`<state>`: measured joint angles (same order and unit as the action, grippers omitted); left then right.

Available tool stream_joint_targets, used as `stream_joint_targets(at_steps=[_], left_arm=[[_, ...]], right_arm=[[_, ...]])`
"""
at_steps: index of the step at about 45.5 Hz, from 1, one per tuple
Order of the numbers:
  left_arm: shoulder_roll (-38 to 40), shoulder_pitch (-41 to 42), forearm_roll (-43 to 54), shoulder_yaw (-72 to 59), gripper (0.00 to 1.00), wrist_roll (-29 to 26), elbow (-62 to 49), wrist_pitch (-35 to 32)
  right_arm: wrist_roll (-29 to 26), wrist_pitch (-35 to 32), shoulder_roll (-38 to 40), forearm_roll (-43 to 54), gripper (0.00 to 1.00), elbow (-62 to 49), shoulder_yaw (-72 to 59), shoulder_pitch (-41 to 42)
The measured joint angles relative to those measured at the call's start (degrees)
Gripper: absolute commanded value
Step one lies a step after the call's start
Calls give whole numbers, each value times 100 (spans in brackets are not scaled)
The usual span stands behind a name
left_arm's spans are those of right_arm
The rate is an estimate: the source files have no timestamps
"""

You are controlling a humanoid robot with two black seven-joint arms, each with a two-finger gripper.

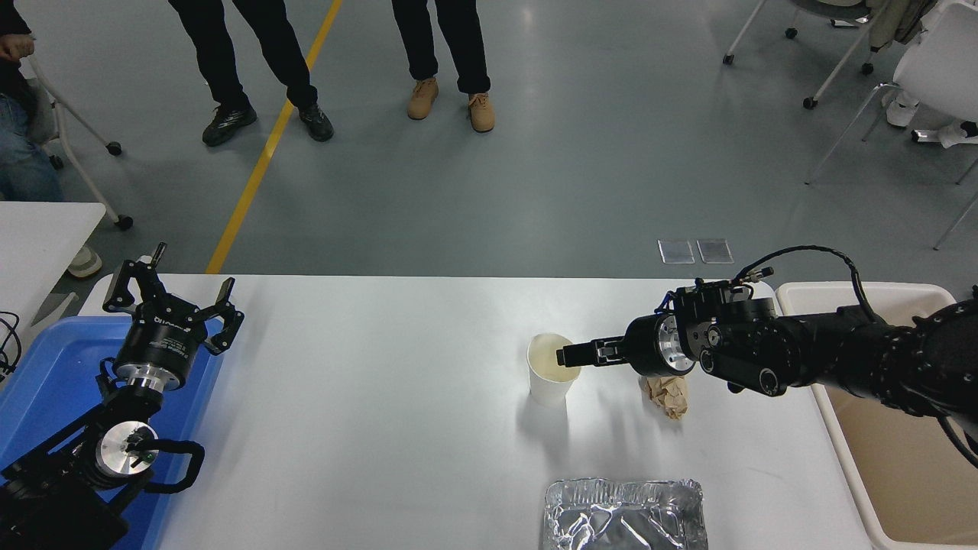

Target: Clean the table surface

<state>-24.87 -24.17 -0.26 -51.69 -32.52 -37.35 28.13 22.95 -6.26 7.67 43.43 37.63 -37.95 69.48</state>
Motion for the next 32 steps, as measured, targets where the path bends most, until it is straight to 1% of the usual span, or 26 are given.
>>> stream_joint_targets(at_steps=[2,9,11,14,20,27,29,32], left_arm=[[0,0,0,0,99,0,0,0],[0,0,0,0,99,0,0,0],[0,0,0,0,99,0,0,0],[0,0,0,1,99,0,0,0],[0,0,0,1,99,0,0,0],[0,0,0,1,99,0,0,0],[0,0,0,1,99,0,0,0],[0,0,0,1,99,0,0,0]], right_arm=[[0,26,-29,0,96,-15,0,-19],[0,112,-165,0,90,-147,0,-110],[0,126,-187,0,85,-176,0,-133],[0,148,-218,1,80,-210,-2,-167],[7,199,-262,38,68,-256,-12,-217],[21,248,-287,63,46,-292,-72,-245],[23,255,-291,67,42,-298,-90,-249],[25,263,-297,73,42,-306,-116,-255]])
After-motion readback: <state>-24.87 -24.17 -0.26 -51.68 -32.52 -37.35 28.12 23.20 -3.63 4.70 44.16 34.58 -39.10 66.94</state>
